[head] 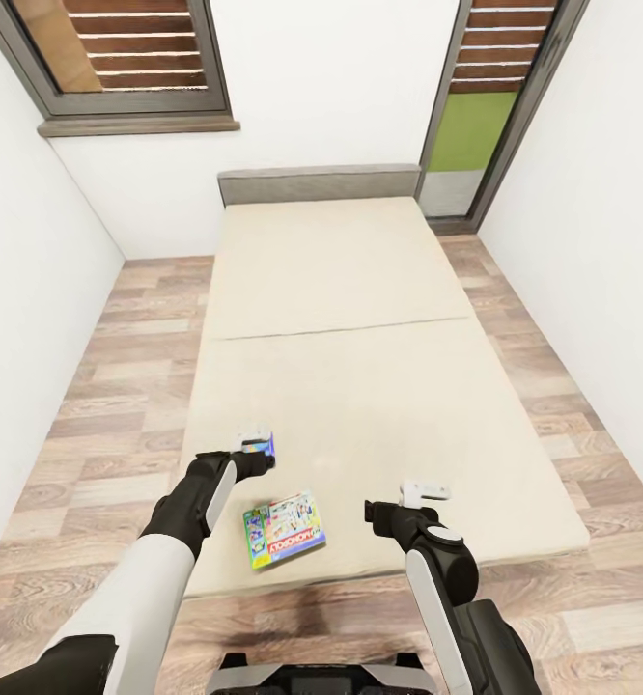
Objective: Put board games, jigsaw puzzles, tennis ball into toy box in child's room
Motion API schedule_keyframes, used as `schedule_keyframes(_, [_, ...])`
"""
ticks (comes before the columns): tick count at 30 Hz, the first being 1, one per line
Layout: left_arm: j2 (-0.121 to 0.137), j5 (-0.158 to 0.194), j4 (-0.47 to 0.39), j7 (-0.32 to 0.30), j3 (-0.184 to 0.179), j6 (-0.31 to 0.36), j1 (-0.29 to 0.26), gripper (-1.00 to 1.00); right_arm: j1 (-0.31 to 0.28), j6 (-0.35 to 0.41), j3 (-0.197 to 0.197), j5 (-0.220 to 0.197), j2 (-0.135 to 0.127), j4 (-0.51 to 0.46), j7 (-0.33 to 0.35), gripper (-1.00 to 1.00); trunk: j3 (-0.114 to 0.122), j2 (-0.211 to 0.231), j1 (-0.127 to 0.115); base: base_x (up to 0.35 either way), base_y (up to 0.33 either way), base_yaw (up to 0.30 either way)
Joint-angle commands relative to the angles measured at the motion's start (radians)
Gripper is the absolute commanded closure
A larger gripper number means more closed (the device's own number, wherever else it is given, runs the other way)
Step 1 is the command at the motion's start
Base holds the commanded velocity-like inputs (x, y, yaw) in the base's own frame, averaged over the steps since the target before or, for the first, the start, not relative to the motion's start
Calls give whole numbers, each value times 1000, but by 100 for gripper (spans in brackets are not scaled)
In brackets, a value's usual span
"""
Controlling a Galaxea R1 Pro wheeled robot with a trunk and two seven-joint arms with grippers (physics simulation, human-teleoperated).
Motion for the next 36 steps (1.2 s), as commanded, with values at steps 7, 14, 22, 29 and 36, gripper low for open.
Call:
schedule_keyframes(7, [-1, 1, -1, 1, 3, 0, 0, -100, -1, 5, 1, -11, 0, -1, -10, -100, -13, -2, 0, 0, 0, 0])
schedule_keyframes(14, [-1, 0, -1, 0, 3, -1, 0, -100, -1, 5, 0, -11, 0, -1, -10, -100, -24, -2, 0, 0, 0, 0])
schedule_keyframes(22, [-1, 0, -1, 0, 3, -1, 0, -100, -1, 5, -5, -13, 0, -1, -9, -100, -37, -2, 0, 0, 0, 0])
schedule_keyframes(29, [0, 0, -1, 0, 2, -2, 0, -100, -1, 6, -19, -54, 0, -1, 36, -100, -49, -2, 0, 0, 0, 0])
schedule_keyframes(36, [-1, 0, -1, 0, 2, -2, 0, -100, -3, 9, -158, -195, -41, -1, 405, -100, -60, -2, 0, 0, 0, 0])
